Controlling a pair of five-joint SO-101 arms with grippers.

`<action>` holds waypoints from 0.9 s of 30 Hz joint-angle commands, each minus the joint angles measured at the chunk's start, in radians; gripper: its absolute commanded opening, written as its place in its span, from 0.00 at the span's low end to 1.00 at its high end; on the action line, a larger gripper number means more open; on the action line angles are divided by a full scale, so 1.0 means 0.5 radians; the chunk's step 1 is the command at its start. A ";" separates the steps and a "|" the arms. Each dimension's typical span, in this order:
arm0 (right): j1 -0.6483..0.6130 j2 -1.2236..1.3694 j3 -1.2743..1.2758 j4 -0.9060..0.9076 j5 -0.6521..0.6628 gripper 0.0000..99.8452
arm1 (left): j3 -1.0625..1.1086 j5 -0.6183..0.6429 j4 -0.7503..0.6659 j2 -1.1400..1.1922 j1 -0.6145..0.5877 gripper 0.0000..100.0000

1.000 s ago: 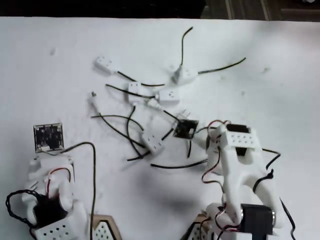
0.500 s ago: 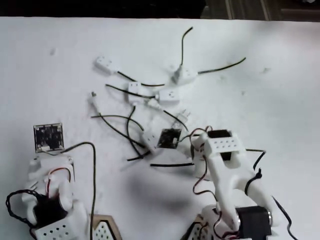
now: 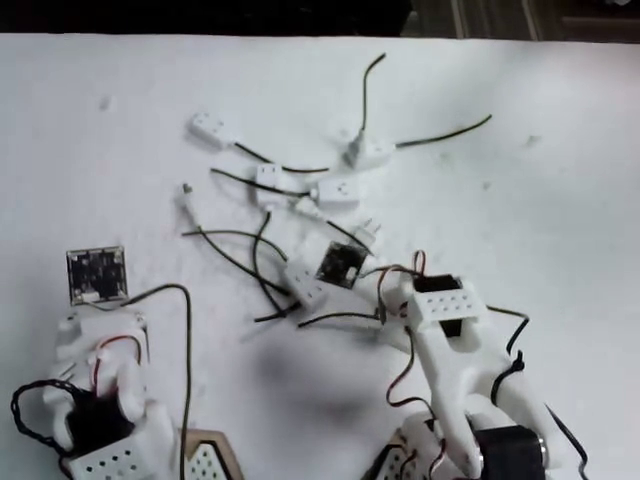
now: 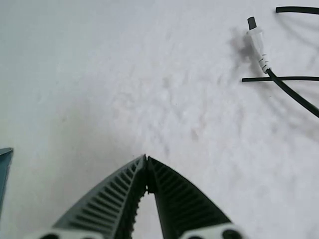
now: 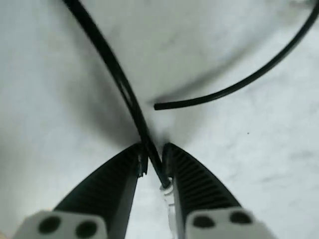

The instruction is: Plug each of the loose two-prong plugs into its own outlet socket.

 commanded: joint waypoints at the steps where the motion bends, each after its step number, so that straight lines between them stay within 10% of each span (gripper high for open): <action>1: -0.041 0.002 -0.040 -0.020 -0.166 0.02 | -0.018 0.015 -0.037 -0.023 0.023 0.02; 27: -0.023 0.732 -0.985 -0.167 -1.249 0.06 | -0.018 0.012 -0.034 -0.023 0.023 0.02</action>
